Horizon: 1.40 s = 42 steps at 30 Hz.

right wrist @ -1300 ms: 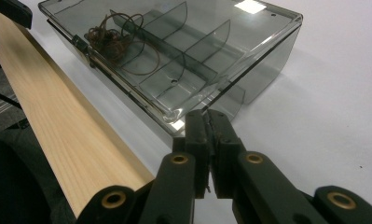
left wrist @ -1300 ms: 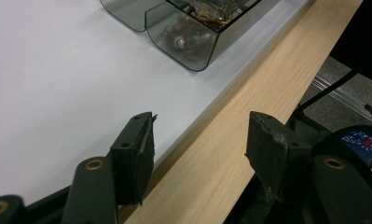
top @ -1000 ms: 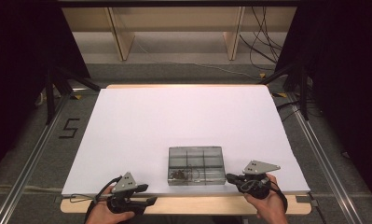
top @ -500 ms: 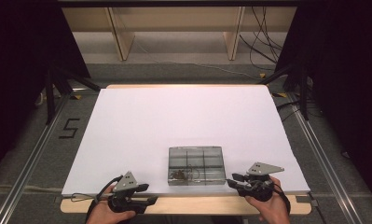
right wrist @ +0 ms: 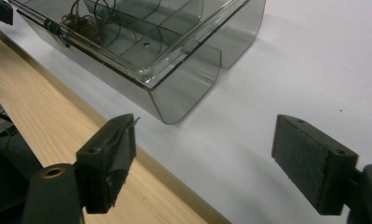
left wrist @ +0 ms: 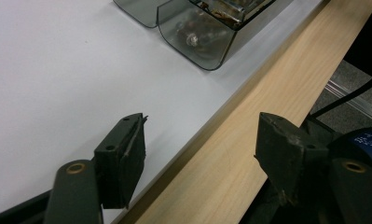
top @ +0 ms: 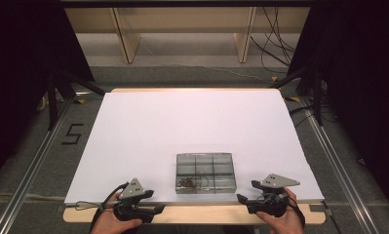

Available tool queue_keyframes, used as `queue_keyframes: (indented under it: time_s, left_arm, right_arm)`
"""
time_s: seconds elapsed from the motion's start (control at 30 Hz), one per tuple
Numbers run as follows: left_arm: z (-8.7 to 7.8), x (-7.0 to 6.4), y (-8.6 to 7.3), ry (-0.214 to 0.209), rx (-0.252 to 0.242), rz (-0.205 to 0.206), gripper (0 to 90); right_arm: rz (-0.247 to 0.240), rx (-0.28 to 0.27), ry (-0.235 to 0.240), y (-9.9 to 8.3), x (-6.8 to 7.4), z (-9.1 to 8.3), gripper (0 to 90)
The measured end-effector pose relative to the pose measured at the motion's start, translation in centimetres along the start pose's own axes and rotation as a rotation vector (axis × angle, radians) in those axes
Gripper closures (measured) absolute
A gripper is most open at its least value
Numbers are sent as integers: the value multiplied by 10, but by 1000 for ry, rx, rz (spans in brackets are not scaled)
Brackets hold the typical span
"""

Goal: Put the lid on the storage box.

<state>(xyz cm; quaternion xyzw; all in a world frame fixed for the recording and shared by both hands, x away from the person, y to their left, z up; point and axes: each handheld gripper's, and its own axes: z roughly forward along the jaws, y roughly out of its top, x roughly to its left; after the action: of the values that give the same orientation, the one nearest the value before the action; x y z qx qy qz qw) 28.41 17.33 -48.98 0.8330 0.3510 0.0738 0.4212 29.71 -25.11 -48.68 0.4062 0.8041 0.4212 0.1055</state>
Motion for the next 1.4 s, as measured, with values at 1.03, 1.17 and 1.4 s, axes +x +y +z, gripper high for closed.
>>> queue_keyframes:
  time_s: [1.03, 1.17, 1.4]
  left_arm:
    - [2, -1, -4, 9, -14, 4, 274]
    - [1, -2, -4, 16, -20, 4, 274]
    - [3, -2, -5, 16, 0, 8, 259]
  right_arm:
    - [-33, -13, 2, -20, 26, -19, 174]
    - [-26, 3, -14, -22, 29, -20, 171]
    - [-92, 14, -4, -27, 28, -18, 168]
